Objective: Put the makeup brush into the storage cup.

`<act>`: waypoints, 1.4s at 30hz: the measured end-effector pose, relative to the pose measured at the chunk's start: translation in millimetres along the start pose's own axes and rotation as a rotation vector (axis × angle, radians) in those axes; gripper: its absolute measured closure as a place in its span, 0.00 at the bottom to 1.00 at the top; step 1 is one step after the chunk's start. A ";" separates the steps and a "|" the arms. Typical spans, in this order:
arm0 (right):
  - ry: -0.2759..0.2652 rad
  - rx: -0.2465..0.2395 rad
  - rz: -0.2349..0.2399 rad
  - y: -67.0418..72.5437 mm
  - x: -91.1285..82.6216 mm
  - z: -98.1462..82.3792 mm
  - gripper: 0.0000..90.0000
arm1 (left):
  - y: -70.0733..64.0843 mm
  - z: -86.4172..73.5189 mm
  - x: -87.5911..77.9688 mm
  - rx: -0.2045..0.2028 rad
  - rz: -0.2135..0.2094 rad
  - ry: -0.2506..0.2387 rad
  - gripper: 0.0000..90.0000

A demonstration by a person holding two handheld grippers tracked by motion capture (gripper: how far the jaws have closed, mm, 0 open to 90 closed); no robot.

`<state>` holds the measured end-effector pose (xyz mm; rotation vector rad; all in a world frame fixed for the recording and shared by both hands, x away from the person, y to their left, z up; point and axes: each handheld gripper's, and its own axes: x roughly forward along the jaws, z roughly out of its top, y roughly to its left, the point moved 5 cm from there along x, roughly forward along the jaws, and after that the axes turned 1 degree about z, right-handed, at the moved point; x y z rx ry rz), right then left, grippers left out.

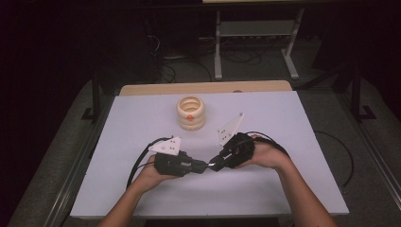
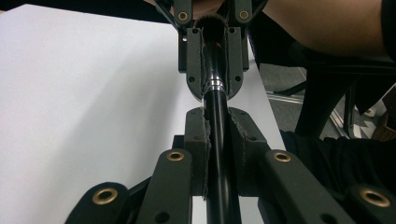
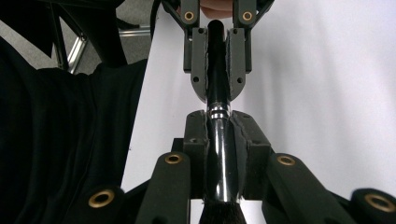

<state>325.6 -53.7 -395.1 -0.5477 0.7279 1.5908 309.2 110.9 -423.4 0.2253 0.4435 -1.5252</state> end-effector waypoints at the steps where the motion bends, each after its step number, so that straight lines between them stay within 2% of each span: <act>1: 0.003 0.001 -0.001 0.2 0.0 0.0 0.85 | 0.1 -0.4 0.0 0.000 0.003 0.011 0.86; 2: 0.012 -0.002 -0.003 0.2 -0.3 -0.2 0.85 | 0.4 -0.7 0.2 0.004 0.014 0.019 0.81; 4: 0.022 0.005 -0.003 1.2 -0.6 -0.5 0.85 | 1.1 -1.3 -0.3 0.006 0.017 0.033 0.77; 7: 0.058 0.000 -0.015 2.5 -0.3 -0.7 0.85 | 3.3 -2.5 -2.7 -0.008 0.031 0.063 0.68; 8: 0.073 -0.016 -0.016 2.4 0.2 -0.6 0.85 | 4.0 -2.6 -3.7 -0.014 0.027 0.066 0.66; 11: 0.112 -0.026 -0.025 3.4 2.3 -0.1 0.85 | 3.7 -3.0 -5.3 -0.021 0.033 0.085 0.61; 13: 0.140 -0.011 -0.027 3.8 3.1 -0.8 0.85 | 3.0 -2.9 -4.7 -0.019 0.040 0.103 0.60; 17: 0.170 0.000 -0.027 3.2 3.8 -1.6 0.85 | 1.7 -1.8 -2.7 -0.021 0.050 0.121 0.60; 18: 0.214 -0.006 -0.024 3.0 3.5 -1.2 0.85 | 0.8 0.4 1.1 0.006 0.062 0.178 0.60; 20: 0.228 -0.005 -0.027 3.0 2.9 -0.5 0.85 | -0.1 0.8 2.7 0.001 0.061 0.188 0.60; 22: 0.249 -0.002 -0.027 3.0 2.1 1.5 0.85 | -0.3 1.3 4.9 0.023 0.069 0.214 0.61; 23: 0.275 -0.003 -0.029 2.8 1.5 3.3 0.85 | -1.7 2.3 8.2 0.018 0.073 0.218 0.61; 24: 0.275 -0.003 -0.029 2.8 1.5 3.3 0.85 | -1.7 2.3 8.2 0.018 0.073 0.218 0.61; 25: 0.285 -0.007 -0.027 2.9 1.4 4.4 0.85 | -1.1 2.1 8.2 0.030 0.073 0.240 0.61; 27: 0.318 -0.012 -0.036 2.9 1.7 7.9 0.85 | -2.3 3.5 10.5 0.017 0.073 0.237 0.63; 29: 0.323 -0.015 -0.036 2.4 2.4 8.8 0.85 | -3.2 4.5 11.9 0.004 0.072 0.250 0.63; 32: 0.340 -0.020 -0.029 1.7 4.8 10.2 0.85 | -1.8 6.6 13.4 0.030 0.079 0.268 0.66; 35: 0.354 -0.022 -0.022 0.8 7.4 10.2 0.85 | -1.7 7.1 14.9 0.038 0.082 0.298 0.71; 39: 0.371 0.001 -0.019 0.7 11.3 9.4 0.85 | -3.2 7.7 18.5 0.060 0.097 0.337 0.75; 42: 0.376 -0.006 -0.013 0.1 12.4 9.3 0.85 | -5.4 7.2 22.8 0.049 0.095 0.357 0.76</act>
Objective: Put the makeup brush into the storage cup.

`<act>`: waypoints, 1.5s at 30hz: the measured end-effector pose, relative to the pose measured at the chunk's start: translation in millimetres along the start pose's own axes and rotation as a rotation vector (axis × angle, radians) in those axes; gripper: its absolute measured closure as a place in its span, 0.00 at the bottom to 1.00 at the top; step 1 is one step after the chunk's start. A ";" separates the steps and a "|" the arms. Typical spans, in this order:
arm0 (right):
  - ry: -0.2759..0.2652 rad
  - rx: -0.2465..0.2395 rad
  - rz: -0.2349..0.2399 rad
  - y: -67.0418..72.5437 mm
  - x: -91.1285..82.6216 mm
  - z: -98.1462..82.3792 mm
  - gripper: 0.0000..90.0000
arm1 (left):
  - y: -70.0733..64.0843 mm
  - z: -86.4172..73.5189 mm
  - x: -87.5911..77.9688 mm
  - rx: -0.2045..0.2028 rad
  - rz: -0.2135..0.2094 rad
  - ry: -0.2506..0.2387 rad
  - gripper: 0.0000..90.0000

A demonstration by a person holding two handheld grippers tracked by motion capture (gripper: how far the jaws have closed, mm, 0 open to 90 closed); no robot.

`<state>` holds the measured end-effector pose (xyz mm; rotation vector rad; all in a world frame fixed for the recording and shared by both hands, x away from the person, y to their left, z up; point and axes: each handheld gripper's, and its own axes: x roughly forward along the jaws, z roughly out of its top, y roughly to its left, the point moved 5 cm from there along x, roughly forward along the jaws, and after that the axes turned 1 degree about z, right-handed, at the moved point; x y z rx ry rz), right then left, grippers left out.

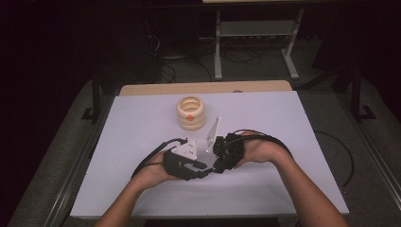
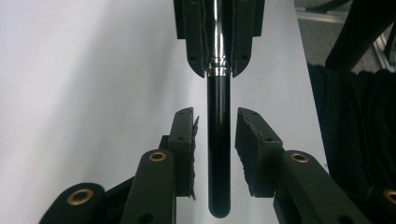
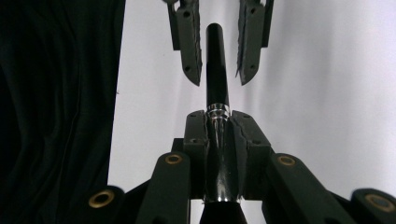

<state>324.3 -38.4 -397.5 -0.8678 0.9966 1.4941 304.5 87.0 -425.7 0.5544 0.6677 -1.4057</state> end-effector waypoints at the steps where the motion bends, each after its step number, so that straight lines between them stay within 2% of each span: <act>1: 0.000 0.003 -0.003 0.0 0.3 0.4 0.85 | 0.3 0.3 0.4 0.009 -0.003 0.013 0.76; 2: 0.011 0.015 0.000 1.1 0.2 0.2 0.85 | 0.3 0.7 1.4 0.008 -0.002 0.014 0.77; 5: 0.004 -0.012 -0.002 -0.7 1.4 2.0 0.85 | 1.4 1.5 2.2 0.017 0.001 0.034 0.78; 8: 0.011 0.007 0.004 0.7 1.9 2.5 0.85 | 0.6 2.9 3.2 0.010 0.003 0.031 0.80; 13: -0.006 -0.029 0.001 -2.4 4.6 4.5 0.85 | 0.2 3.6 4.1 0.012 0.002 0.033 0.83; 14: -0.005 -0.026 0.002 -2.4 4.6 4.5 0.85 | 2.1 4.2 4.6 0.041 0.002 0.032 0.84; 15: 0.000 -0.020 0.000 -2.2 4.5 4.5 0.85 | 2.2 4.2 4.9 0.045 0.004 0.035 0.85; 21: -0.002 -0.018 0.008 -1.6 5.2 4.8 0.85 | 1.8 4.2 6.1 0.044 0.003 0.041 0.87; 22: -0.001 -0.018 0.007 -1.6 5.2 4.8 0.85 | 1.9 4.2 6.4 0.042 0.003 0.040 0.87; 24: 0.000 -0.015 0.010 -1.5 5.2 4.8 0.85 | -1.5 3.1 6.9 -0.007 -0.010 0.038 0.88; 26: -0.002 -0.015 0.007 -1.5 5.7 5.1 0.85 | -1.9 3.0 7.4 -0.022 -0.016 0.027 0.88; 27: 0.001 -0.016 0.008 -1.3 5.7 5.1 0.85 | 0.1 2.6 6.7 -0.009 -0.005 0.034 0.88; 28: 0.010 0.001 0.005 -0.1 5.0 4.6 0.85 | 1.0 2.7 6.4 0.004 -0.011 0.034 0.88; 29: 0.010 -0.002 0.003 -0.3 4.9 4.5 0.84 | 3.9 3.0 6.2 0.029 -0.006 0.033 0.88; 30: 0.010 -0.002 0.003 -0.3 4.9 4.5 0.84 | 3.8 2.7 6.3 0.024 -0.007 0.031 0.88; 31: 0.004 0.002 0.007 -0.4 5.0 4.6 0.84 | 0.9 2.0 6.4 -0.018 -0.013 0.028 0.88; 32: 0.001 0.012 0.009 0.1 4.6 4.6 0.81 | 1.2 1.9 6.2 -0.017 -0.012 0.027 0.88; 33: -0.005 -0.005 -0.008 -2.1 3.9 4.8 0.78 | 1.1 1.7 6.3 -0.021 -0.013 0.026 0.88; 34: -0.021 -0.007 -0.008 -3.1 3.1 5.3 0.74 | 2.1 1.4 5.8 -0.008 -0.008 0.033 0.88; 37: -0.059 -0.001 -0.011 -3.8 -1.4 5.8 0.63 | -0.1 0.8 6.4 -0.033 -0.018 0.022 0.88; 40: -0.110 0.006 -0.031 -4.8 -6.6 6.3 0.50 | 2.4 0.1 4.9 -0.025 -0.006 0.019 0.88; 42: -0.155 0.005 -0.052 -6.2 -10.8 6.5 0.42 | 2.9 -1.0 3.9 -0.039 -0.002 0.015 0.88; 43: -0.206 0.026 -0.065 -6.4 -15.8 6.1 0.35 | 4.7 -1.2 2.7 -0.029 0.003 0.012 0.88; 44: -0.206 0.026 -0.065 -6.4 -15.8 6.1 0.35 | 5.2 -1.6 2.3 -0.036 0.001 0.003 0.88; 45: -0.230 0.027 -0.073 -7.9 -18.3 5.5 0.34 | 6.7 -2.7 1.0 -0.029 0.004 0.013 0.88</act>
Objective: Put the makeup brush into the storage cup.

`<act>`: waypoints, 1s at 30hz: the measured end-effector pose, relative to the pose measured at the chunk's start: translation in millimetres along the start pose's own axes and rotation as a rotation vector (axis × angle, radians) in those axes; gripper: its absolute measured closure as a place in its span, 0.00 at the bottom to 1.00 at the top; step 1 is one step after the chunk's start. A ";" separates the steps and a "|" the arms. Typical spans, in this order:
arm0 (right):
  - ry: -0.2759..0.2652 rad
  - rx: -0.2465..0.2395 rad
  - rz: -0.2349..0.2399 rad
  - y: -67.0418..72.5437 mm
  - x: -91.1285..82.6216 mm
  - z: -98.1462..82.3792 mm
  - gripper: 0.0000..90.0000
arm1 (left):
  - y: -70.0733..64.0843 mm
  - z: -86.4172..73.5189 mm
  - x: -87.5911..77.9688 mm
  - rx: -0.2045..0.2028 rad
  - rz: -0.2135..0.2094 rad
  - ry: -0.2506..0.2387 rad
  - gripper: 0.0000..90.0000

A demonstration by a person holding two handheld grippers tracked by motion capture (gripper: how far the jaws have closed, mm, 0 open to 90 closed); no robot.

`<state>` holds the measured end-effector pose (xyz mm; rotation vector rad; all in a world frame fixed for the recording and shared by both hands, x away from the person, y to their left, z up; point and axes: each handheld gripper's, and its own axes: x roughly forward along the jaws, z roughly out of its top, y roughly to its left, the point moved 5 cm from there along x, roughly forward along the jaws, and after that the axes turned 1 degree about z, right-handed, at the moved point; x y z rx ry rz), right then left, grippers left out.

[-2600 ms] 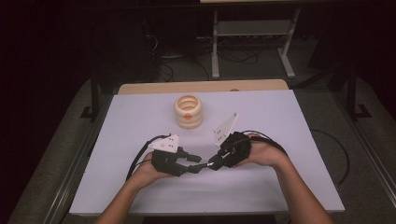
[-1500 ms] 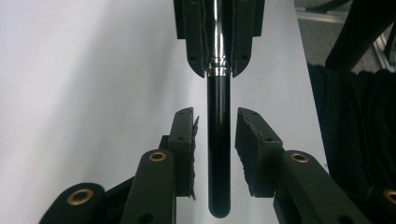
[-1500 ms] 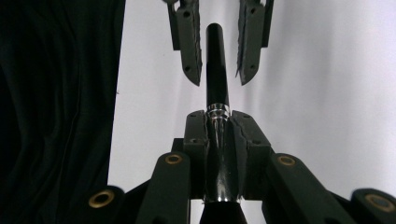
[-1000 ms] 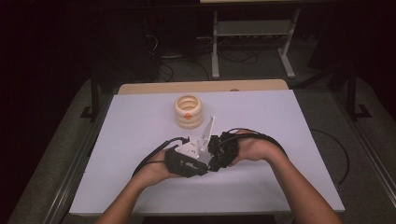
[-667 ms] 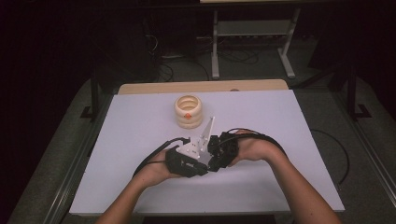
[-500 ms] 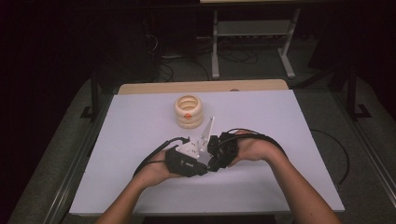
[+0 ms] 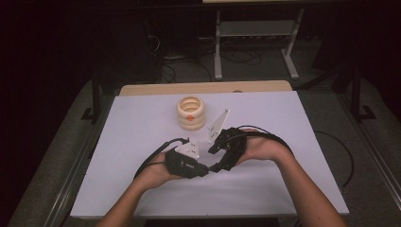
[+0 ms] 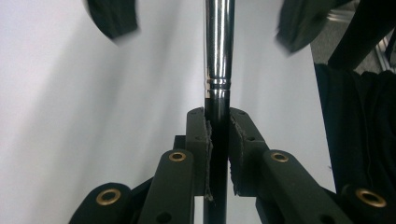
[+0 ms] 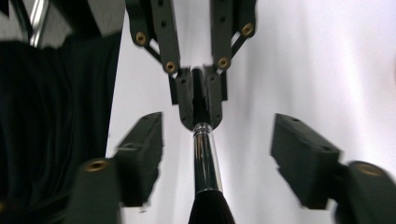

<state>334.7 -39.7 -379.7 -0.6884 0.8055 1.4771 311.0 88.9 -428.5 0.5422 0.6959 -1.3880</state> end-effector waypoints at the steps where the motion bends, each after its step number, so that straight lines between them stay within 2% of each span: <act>1: -0.020 0.015 0.001 -0.4 -2.2 -0.4 0.31 | 0.5 -0.3 -0.3 -0.009 0.000 -0.008 0.88; 2: -0.044 0.023 0.002 -0.4 -3.7 -0.5 0.28 | 1.0 -0.8 -0.7 -0.018 -0.002 -0.014 0.88; 4: -0.070 0.030 -0.034 -2.7 -7.6 -2.1 0.23 | 3.0 -2.2 -1.7 -0.030 -0.001 -0.028 0.88; 5: -0.072 0.055 -0.041 -1.8 -10.3 -3.8 0.20 | 3.4 -3.1 -1.9 -0.044 -0.005 -0.032 0.88; 6: -0.103 0.045 -0.059 -3.6 -12.2 -4.0 0.18 | 4.3 -3.9 -2.9 -0.053 0.001 -0.035 0.89; 9: -0.191 0.070 -0.106 -7.4 -19.2 -7.2 0.16 | 8.1 -6.1 -5.6 -0.071 0.006 -0.058 0.88; 12: -0.240 0.127 -0.141 -7.3 -24.7 -13.1 0.15 | 11.0 -8.5 -8.4 -0.097 0.015 -0.076 0.88; 15: -0.272 0.145 -0.164 -7.7 -27.1 -20.3 0.15 | 13.7 -9.6 -10.7 -0.121 0.021 -0.103 0.89; 20: -0.283 0.176 -0.189 -6.0 -26.4 -32.8 0.14 | 17.1 -12.7 -14.2 -0.141 0.034 -0.128 0.88; 25: -0.341 0.216 -0.228 -4.4 -28.9 -45.7 0.15 | 20.8 -13.6 -17.6 -0.170 0.045 -0.169 0.88; 26: -0.341 0.226 -0.242 -4.3 -29.3 -48.6 0.15 | 22.3 -14.1 -18.4 -0.161 0.053 -0.172 0.88; 27: -0.339 0.233 -0.260 -4.2 -29.9 -51.9 0.14 | 22.1 -14.4 -18.6 -0.172 0.057 -0.178 0.88; 30: -0.372 0.278 -0.299 -3.3 -32.4 -60.0 0.14 | 23.9 -14.8 -21.5 -0.172 0.077 -0.191 0.88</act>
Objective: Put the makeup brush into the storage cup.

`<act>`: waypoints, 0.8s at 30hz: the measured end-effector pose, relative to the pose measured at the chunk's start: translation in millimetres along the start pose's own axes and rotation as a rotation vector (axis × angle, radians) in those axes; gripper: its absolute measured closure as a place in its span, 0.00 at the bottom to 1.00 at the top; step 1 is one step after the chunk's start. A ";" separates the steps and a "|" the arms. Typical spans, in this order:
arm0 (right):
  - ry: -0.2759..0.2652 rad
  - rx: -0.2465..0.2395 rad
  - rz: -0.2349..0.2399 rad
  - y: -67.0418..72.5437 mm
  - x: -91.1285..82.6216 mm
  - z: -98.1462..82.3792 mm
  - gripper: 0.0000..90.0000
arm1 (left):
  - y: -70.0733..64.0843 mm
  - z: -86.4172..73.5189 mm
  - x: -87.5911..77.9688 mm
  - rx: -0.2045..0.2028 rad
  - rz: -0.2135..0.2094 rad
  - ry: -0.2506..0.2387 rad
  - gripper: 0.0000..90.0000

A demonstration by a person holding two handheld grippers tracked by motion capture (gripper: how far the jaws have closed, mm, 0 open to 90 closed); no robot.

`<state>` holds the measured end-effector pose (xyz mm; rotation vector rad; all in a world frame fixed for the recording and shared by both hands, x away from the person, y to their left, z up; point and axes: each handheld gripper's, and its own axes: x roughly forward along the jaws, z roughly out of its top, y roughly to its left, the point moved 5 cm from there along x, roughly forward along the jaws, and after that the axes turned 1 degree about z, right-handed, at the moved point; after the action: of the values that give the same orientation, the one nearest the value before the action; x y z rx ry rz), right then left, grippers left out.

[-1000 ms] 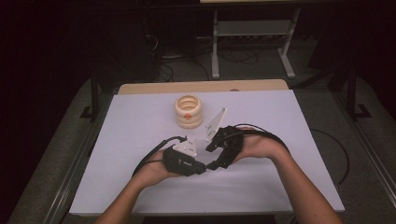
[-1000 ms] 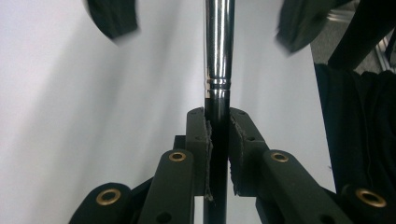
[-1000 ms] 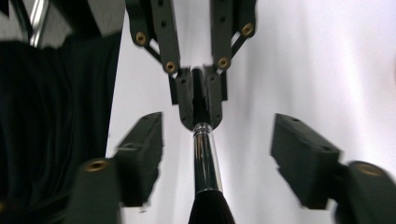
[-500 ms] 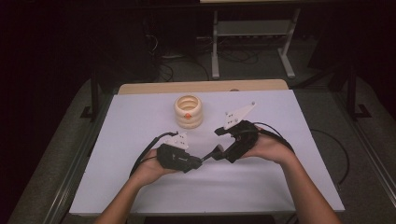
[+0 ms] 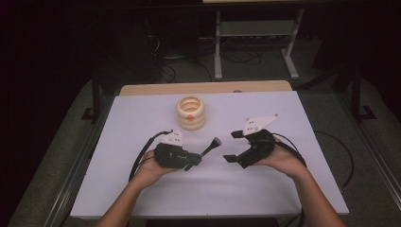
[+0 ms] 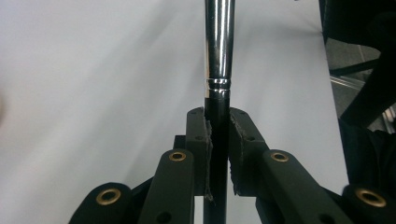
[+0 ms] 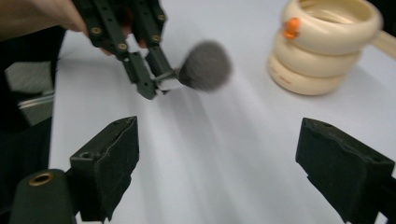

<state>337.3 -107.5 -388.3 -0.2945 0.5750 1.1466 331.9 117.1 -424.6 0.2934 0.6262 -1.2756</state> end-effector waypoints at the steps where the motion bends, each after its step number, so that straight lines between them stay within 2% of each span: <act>1: -0.016 0.018 -0.020 -1.8 -1.8 -1.5 0.14 | -0.1 0.7 -1.0 -0.013 0.001 -0.012 0.88; 2: -0.045 0.040 -0.057 -5.8 -6.4 -5.1 0.14 | 0.8 1.1 -2.4 -0.012 0.005 -0.017 0.88; 6: -0.056 0.068 -0.064 -6.9 -11.9 -12.4 0.14 | 2.7 2.0 -6.4 -0.017 0.023 -0.042 0.89; 8: -0.074 0.075 -0.095 -6.5 -14.9 -19.9 0.14 | 4.4 1.9 -8.3 -0.014 0.032 -0.048 0.89; 12: -0.073 0.081 -0.100 -6.3 -16.1 -22.6 0.14 | 6.4 2.2 -10.4 -0.022 0.044 -0.068 0.89; 13: -0.094 0.099 -0.143 -7.4 -21.2 -31.3 0.13 | 9.0 2.9 -13.0 -0.033 0.050 -0.088 0.89; 14: -0.100 0.104 -0.158 -7.8 -22.8 -33.5 0.13 | 9.5 2.6 -13.9 -0.039 0.051 -0.093 0.89; 19: -0.119 0.126 -0.203 -4.8 -29.7 -46.2 0.13 | 12.4 2.2 -17.1 -0.047 0.063 -0.111 0.89; 24: -0.118 0.143 -0.233 -1.0 -34.9 -59.5 0.13 | 16.0 3.7 -21.7 -0.069 0.084 -0.154 0.89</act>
<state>311.7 -164.5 -417.3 -0.1644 0.5010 0.8868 344.8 136.9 -411.1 0.1607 0.5199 -1.1812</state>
